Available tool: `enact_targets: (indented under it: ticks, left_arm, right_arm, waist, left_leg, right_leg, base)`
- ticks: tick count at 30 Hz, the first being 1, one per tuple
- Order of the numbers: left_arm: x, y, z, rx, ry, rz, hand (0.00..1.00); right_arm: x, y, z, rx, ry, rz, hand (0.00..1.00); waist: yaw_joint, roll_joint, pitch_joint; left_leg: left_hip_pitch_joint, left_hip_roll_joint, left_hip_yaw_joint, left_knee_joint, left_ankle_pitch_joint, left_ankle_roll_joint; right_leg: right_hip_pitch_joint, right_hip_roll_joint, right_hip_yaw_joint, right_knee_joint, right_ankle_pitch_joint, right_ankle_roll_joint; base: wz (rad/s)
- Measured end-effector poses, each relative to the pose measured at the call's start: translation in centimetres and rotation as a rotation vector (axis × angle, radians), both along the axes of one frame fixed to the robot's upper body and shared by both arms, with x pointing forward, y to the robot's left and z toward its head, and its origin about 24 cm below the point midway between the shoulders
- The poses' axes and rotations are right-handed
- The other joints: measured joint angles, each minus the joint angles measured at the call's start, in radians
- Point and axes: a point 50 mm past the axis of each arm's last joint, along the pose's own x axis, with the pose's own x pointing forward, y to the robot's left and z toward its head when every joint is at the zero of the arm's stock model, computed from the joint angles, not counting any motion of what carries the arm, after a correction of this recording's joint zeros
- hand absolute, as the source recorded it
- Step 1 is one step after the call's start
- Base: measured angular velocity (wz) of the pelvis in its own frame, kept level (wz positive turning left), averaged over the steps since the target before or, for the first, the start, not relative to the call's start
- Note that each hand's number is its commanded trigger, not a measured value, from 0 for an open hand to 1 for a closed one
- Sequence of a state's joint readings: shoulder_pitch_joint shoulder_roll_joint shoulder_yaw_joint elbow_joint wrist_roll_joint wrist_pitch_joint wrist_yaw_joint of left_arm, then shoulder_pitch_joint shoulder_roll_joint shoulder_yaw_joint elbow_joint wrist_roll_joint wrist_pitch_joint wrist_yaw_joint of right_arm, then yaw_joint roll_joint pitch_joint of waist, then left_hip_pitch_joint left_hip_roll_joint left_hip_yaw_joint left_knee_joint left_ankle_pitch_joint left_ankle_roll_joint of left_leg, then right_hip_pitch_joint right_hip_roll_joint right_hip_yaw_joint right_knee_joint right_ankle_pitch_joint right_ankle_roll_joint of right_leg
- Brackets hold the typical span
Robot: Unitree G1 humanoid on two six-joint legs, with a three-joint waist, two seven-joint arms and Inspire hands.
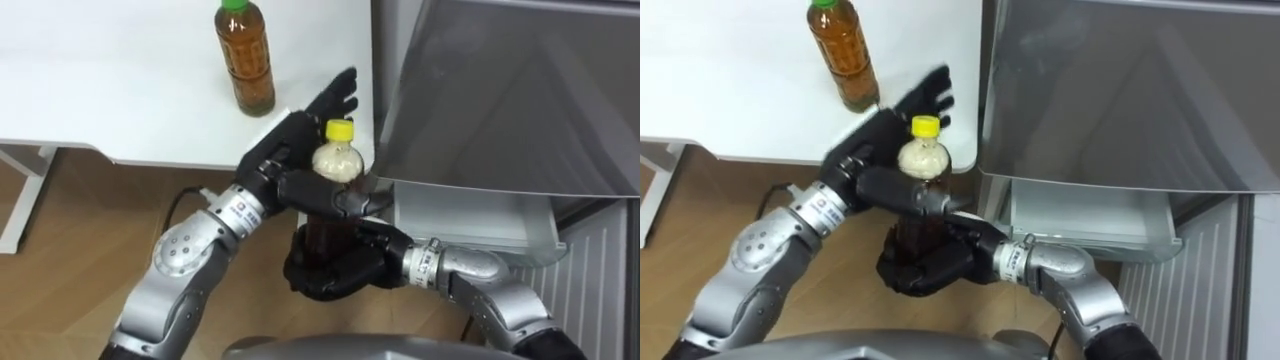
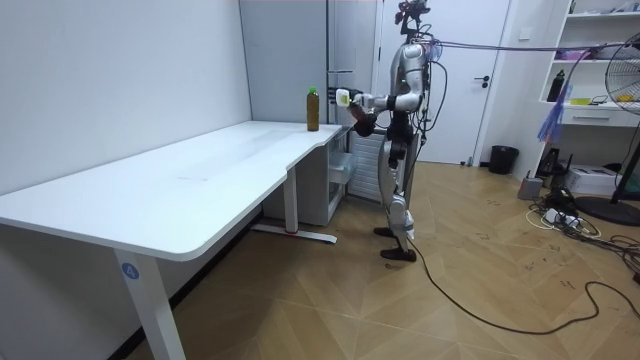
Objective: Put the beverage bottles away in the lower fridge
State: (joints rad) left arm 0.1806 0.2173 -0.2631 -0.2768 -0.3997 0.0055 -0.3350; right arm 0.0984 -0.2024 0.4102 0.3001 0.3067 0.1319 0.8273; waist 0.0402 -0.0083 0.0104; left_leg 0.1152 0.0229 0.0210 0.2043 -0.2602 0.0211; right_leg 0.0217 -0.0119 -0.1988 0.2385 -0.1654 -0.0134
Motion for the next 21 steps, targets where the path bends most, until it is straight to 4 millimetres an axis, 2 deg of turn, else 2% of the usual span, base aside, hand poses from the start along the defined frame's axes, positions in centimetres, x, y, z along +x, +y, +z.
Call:
enact_targets:
  ticks: [2, 6, 8, 12, 17, 21]
  left_arm:
    - [0.5, 0.3, 1.7, -0.013, -0.083, 0.018, 0.00]
    - [0.9, 1.1, 3.0, -0.006, -0.142, 0.060, 0.00]
    - [0.9, 1.8, 4.5, -0.005, -0.204, 0.102, 0.00]
    - [0.7, 2.8, 7.1, -0.016, -0.329, 0.151, 0.00]
    - [0.3, 4.1, 10.1, -0.053, -0.493, 0.272, 0.00]
    - [0.3, 5.8, 11.6, -0.068, -0.571, 0.391, 0.00]
  right_arm:
    - [-0.1, -0.2, -0.1, -0.008, 0.002, 0.003, 1.00]
    - [-0.2, -1.0, -0.2, -0.038, 0.003, 0.009, 1.00]
    - [-0.2, -1.6, -0.2, -0.058, 0.003, 0.009, 1.00]
    - [-0.4, -2.0, -0.4, -0.066, 0.011, 0.001, 1.00]
    - [-1.2, -2.6, -0.8, -0.086, 0.030, -0.010, 1.00]
    - [-1.5, -3.2, -0.9, -0.090, 0.024, -0.025, 1.00]
  waist:
    - [0.004, 0.005, 0.0023]
    - [0.017, 0.015, 0.0072]
    - [0.024, 0.019, 0.0092]
    - [0.024, 0.025, 0.0063]
    - [0.049, 0.037, -0.0025]
    - [0.067, 0.037, -0.0022]
  left_leg:
    - [0.002, 0.000, -0.001, 0.000, 0.000, 0.000]
    - [0.016, 0.000, -0.001, 0.000, 0.000, 0.000]
    - [0.013, 0.000, -0.007, 0.000, 0.000, 0.000]
    - [0.012, -0.001, -0.020, -0.001, 0.000, 0.000]
    - [0.019, -0.001, -0.016, -0.006, 0.000, 0.000]
    - [0.031, -0.001, -0.013, -0.002, 0.001, 0.000]
  right_leg:
    - [0.004, -0.001, -0.001, -0.001, 0.000, 0.000]
    - [0.016, 0.000, 0.002, -0.002, 0.000, 0.000]
    - [0.013, 0.000, 0.001, -0.002, 0.000, 0.000]
    - [0.015, -0.004, -0.003, -0.001, 0.000, 0.000]
    - [0.017, -0.005, -0.003, 0.001, 0.000, 0.000]
    - [0.029, -0.004, 0.001, -0.001, 0.000, 0.000]
  base:
    - [0.00]
    - [0.00]
    - [0.00]
    - [0.07]
    - [-0.03]
    - [-0.02]
